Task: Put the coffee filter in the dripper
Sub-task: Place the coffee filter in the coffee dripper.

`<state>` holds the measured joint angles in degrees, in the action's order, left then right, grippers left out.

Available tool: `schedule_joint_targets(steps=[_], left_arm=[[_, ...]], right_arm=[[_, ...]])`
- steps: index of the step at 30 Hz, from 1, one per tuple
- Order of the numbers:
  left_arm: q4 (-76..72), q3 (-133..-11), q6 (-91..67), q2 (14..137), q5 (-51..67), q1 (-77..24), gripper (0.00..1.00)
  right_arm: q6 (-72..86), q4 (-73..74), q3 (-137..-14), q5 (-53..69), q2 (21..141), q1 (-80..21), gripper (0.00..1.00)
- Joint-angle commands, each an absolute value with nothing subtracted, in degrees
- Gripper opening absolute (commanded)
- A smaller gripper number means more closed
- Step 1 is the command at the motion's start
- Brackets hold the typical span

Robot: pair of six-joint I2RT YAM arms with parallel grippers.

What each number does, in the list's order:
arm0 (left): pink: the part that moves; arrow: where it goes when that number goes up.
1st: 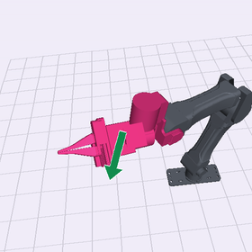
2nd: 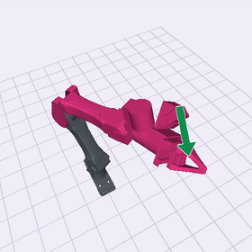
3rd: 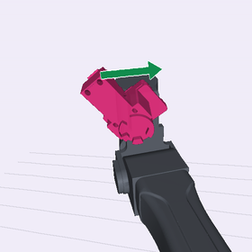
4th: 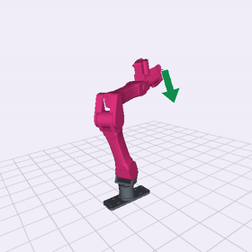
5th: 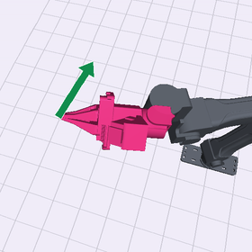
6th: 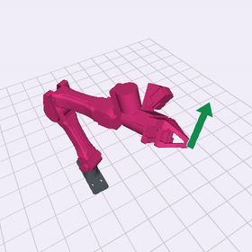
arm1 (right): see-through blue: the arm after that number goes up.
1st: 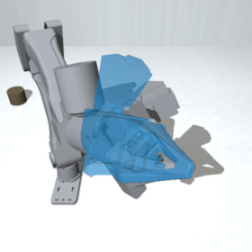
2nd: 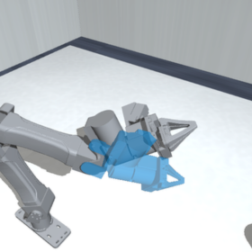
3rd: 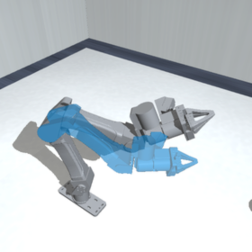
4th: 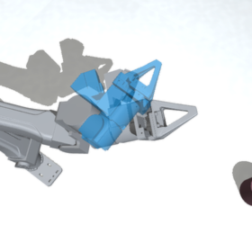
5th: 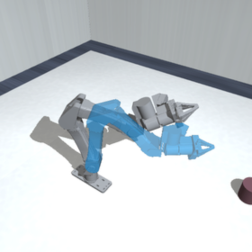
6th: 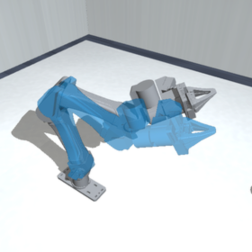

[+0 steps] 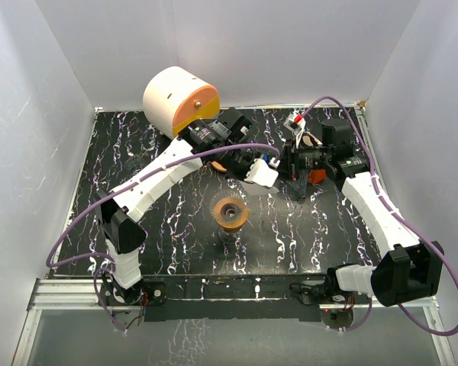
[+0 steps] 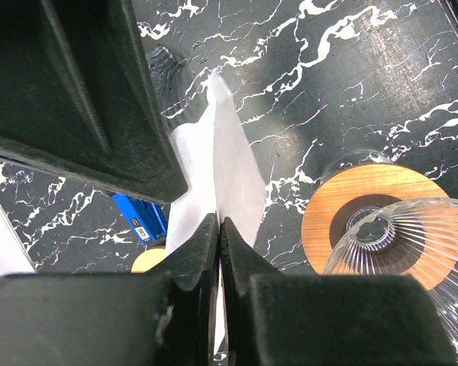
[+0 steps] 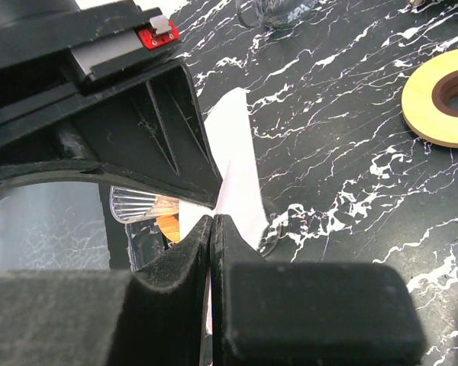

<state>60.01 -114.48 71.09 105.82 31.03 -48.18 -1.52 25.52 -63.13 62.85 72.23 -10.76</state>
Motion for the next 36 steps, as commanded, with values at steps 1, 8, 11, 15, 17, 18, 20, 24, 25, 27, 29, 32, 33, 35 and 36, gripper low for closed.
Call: schedule_joint_targets(steps=[1, 8, 11, 15, 17, 18, 20, 24, 25, 27, 29, 32, 33, 35, 36], left_arm=[[60.8, -113.5, 70.9, 104.4, 31.8, -48.5, 0.0], [60.7, -112.8, 70.5, 103.5, 31.5, -48.5, 0.0], [60.7, -112.8, 70.5, 103.4, 31.4, -48.5, 0.0], [60.7, -112.6, 70.4, 103.3, 31.4, -48.5, 0.0], [60.5, -112.5, 70.2, 103.3, 31.1, -48.5, 0.0], [60.4, -112.5, 70.1, 103.2, 30.8, -48.5, 0.0], [60.2, -112.4, 69.8, 103.1, 30.3, -48.5, 0.0], [59.5, -112.2, 69.3, 102.9, 29.5, -48.5, 0.0], [59.5, -112.1, 69.2, 102.9, 29.4, -48.5, 0.0], [59.2, -112.2, 68.7, 102.9, 29.3, -48.5, 0.0], [59.0, -112.4, 68.6, 103.0, 29.2, -48.5, 0.0], [58.8, -112.6, 68.5, 103.1, 29.1, -48.5, 0.0], [58.9, -112.7, 68.5, 103.1, 29.1, -48.5, 0.0], [58.8, -112.9, 68.4, 103.2, 29.2, -48.5, 0.0], [58.8, -112.9, 68.4, 103.3, 29.4, -48.5, 0.0]], right_arm=[[-1.6, 23.2, -66.6, 62.2, 71.4, -10.4, 0.0], [-3.8, 25.1, -67.2, 58.7, 70.8, -10.1, 0.0], [-4.2, 25.5, -67.2, 57.4, 70.6, -10.0, 0.0], [-4.8, 25.9, -67.5, 56.8, 70.3, -10.0, 0.0], [-4.8, 25.9, -67.2, 58.6, 70.1, -9.9, 0.0], [-4.8, 25.7, -66.9, 59.9, 70.0, -9.9, 0.0], [-4.1, 25.0, -66.4, 62.5, 69.5, -9.6, 0.04], [-1.5, 22.9, -65.2, 67.5, 68.9, -8.9, 0.23], [-0.8, 22.3, -64.9, 68.4, 69.0, -8.8, 0.27], [-0.4, 22.0, -64.4, 69.3, 69.2, -8.9, 0.33], [-0.7, 21.9, -63.7, 69.2, 69.3, -8.9, 0.36], [-1.3, 22.0, -62.7, 69.4, 69.4, -8.9, 0.41], [-1.7, 22.1, -62.4, 68.7, 69.5, -8.9, 0.42], [-2.4, 22.6, -62.0, 67.7, 69.7, -9.0, 0.43], [-2.5, 22.6, -61.9, 67.3, 69.8, -9.0, 0.44]])
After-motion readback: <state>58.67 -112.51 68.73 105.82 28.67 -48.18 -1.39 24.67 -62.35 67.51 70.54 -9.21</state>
